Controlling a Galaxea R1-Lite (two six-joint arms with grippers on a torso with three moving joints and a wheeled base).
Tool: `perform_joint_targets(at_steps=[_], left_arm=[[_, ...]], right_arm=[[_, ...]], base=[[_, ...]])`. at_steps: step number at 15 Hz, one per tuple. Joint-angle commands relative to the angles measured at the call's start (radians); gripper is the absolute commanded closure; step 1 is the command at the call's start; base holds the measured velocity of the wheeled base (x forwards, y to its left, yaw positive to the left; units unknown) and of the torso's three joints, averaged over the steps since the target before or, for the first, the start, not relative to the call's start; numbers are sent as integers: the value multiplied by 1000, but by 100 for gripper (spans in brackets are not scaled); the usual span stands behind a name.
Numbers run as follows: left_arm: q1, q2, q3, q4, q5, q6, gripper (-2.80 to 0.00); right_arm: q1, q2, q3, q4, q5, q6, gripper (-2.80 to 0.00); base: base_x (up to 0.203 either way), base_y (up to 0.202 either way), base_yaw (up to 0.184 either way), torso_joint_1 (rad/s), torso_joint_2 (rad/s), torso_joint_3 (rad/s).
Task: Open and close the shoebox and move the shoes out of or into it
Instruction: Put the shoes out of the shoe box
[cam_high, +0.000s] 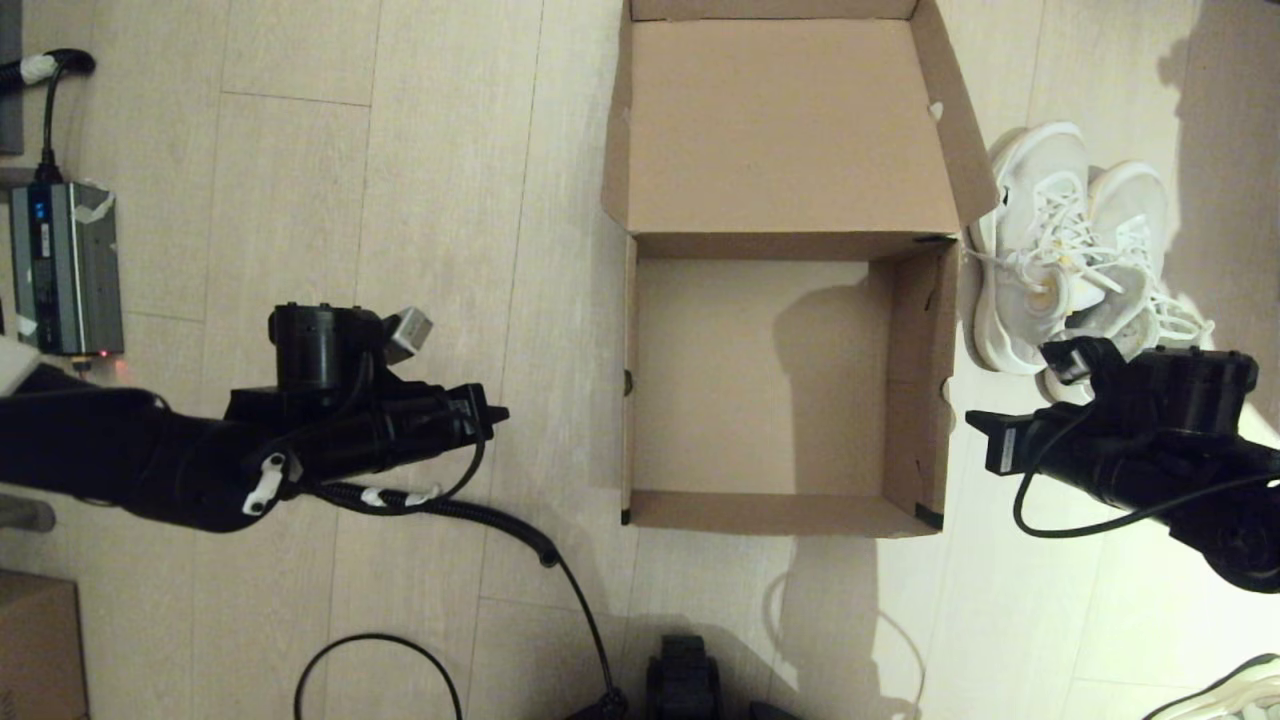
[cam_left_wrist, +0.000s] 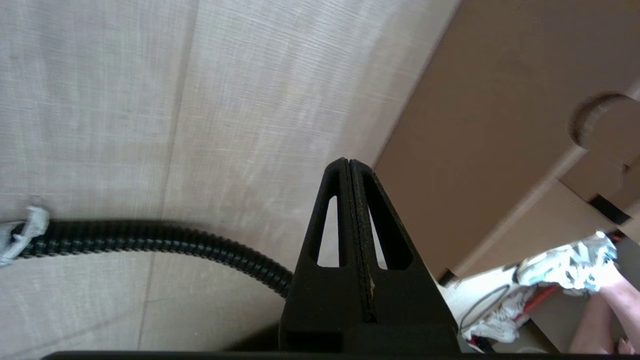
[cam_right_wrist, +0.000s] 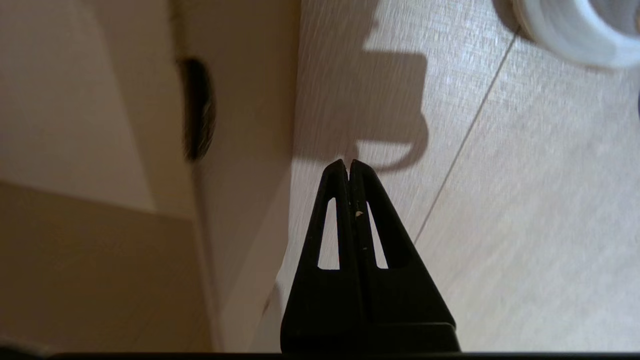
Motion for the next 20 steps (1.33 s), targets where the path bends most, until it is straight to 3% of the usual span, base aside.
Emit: perform_joint_targets(at_steps=[1,6,11,18,20], left_arm=[[6,22,-9,-4,-1,-4,0],[6,51,-58,-4,0,-4,0],[-4,79,-80,-3,0,-16,0],[-1,63,-93,1,2,-14,0],[18,63,-100,-1,1,-12,0]], right_arm=[[13,77,5,-83,-6,-2,0],[89,67,42,-91,-53,7,0],[115,49,52,-91,-88,29,0],[217,-23,179,-92,-120,83,0],[199,-23,175,-91,-136,83,0]], base=[[0,0,0,0,0,0],[0,0,0,0,0,0],[0,0,0,0,0,0],[0,0,0,0,0,0],[0,0,0,0,0,0]])
